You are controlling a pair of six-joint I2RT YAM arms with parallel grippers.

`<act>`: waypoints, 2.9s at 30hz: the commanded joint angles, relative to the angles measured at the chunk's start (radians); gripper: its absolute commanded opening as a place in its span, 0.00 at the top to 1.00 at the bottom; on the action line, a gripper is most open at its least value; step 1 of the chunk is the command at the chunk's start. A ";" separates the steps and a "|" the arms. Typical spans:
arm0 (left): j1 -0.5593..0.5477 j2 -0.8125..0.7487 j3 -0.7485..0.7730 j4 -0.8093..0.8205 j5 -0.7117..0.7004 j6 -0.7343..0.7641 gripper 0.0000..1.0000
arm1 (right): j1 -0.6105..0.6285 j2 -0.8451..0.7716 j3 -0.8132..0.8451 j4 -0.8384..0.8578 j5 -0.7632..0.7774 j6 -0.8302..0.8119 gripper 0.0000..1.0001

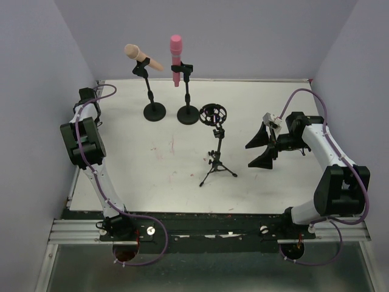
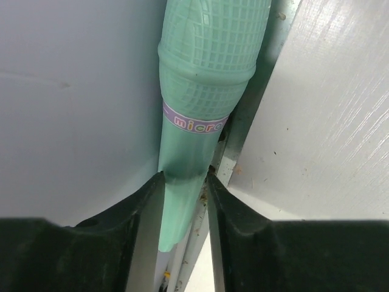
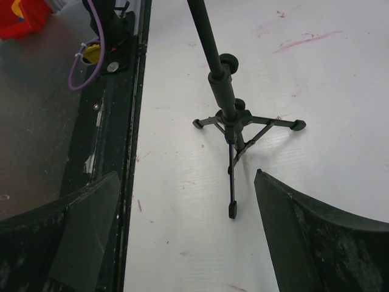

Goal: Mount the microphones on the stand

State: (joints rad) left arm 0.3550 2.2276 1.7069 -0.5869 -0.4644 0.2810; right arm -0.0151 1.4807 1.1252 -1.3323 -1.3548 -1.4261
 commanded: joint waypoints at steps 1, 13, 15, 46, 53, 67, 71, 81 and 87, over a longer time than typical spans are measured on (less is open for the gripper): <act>0.015 0.000 0.025 -0.037 0.035 -0.003 0.47 | -0.003 -0.008 0.024 -0.088 -0.040 -0.022 0.00; 0.019 0.018 0.051 -0.048 0.033 0.049 0.46 | -0.003 -0.002 0.030 -0.088 -0.046 -0.010 0.00; 0.022 0.020 0.056 -0.054 0.044 0.055 0.47 | -0.003 -0.002 0.031 -0.088 -0.046 -0.007 0.00; 0.033 -0.075 0.022 -0.045 0.087 -0.022 0.95 | -0.002 -0.011 0.031 -0.088 -0.043 -0.010 0.00; 0.029 -0.259 -0.071 -0.027 0.185 -0.143 0.94 | -0.003 -0.026 0.038 -0.088 -0.038 -0.008 0.00; 0.029 -0.899 -0.651 0.251 0.391 -0.445 0.36 | -0.003 -0.051 0.094 -0.084 0.006 0.035 0.00; 0.027 -1.006 -0.678 0.243 0.440 -0.515 0.11 | -0.003 -0.098 0.157 -0.012 0.077 0.209 0.00; 0.029 -1.164 -0.970 0.363 0.517 -0.690 0.08 | -0.003 -0.385 -0.011 0.461 0.180 0.748 0.00; 0.041 -1.149 -0.974 0.346 0.382 -0.776 0.37 | -0.003 -0.370 -0.025 0.466 0.178 0.756 0.00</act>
State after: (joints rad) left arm 0.3786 1.0672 0.7162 -0.2813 -0.0002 -0.4004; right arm -0.0151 1.0924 1.1198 -0.9272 -1.2068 -0.7418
